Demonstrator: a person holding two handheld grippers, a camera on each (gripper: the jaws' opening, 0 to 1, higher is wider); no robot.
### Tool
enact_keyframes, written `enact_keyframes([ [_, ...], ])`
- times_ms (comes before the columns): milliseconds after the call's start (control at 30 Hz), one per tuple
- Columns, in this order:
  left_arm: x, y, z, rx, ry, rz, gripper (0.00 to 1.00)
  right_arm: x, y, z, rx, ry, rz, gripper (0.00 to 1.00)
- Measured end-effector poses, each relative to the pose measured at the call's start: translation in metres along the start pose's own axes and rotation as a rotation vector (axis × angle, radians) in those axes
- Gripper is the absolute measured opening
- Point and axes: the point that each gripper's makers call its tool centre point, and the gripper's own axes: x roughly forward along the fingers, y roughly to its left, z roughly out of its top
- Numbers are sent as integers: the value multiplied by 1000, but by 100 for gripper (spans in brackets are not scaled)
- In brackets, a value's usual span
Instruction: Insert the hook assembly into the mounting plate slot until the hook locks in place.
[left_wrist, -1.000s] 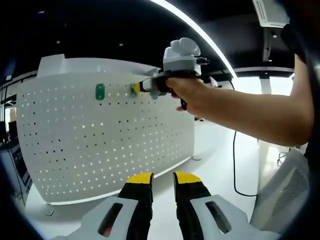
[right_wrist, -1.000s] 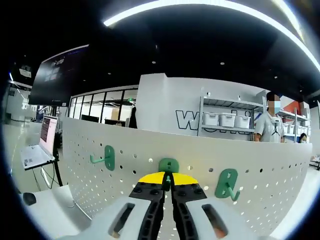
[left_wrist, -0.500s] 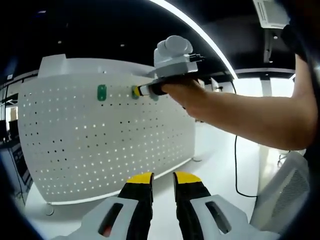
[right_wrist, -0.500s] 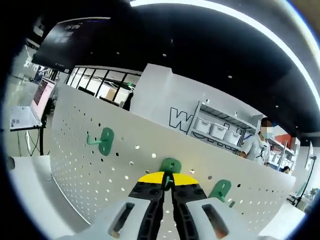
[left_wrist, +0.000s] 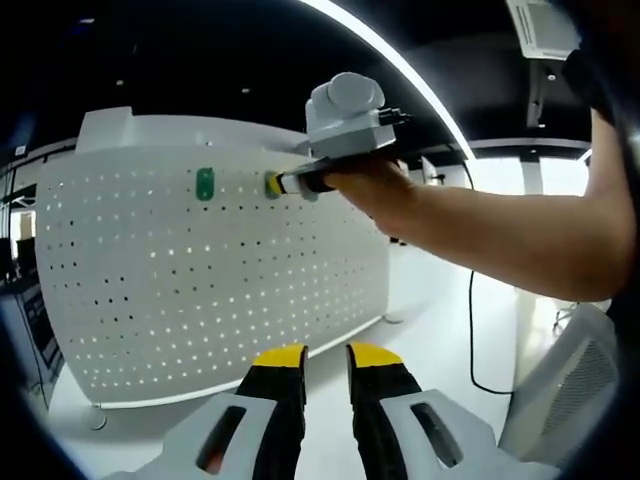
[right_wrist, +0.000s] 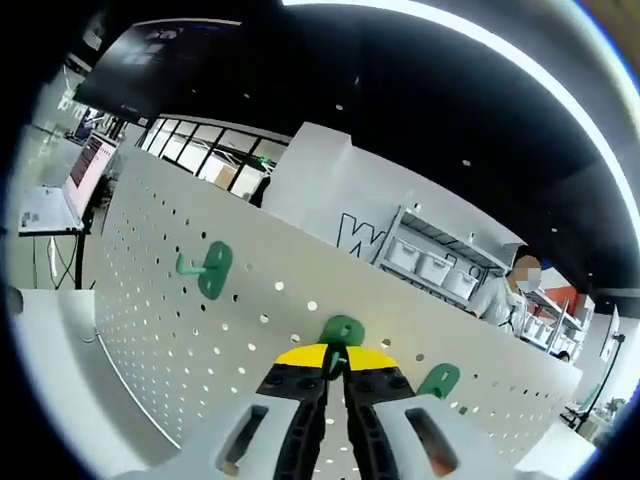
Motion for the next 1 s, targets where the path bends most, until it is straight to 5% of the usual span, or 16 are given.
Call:
enact_keyframes([
  [1000,-1,4,-3,10,7,2,17,-21,5,-19,56,8,68,11],
])
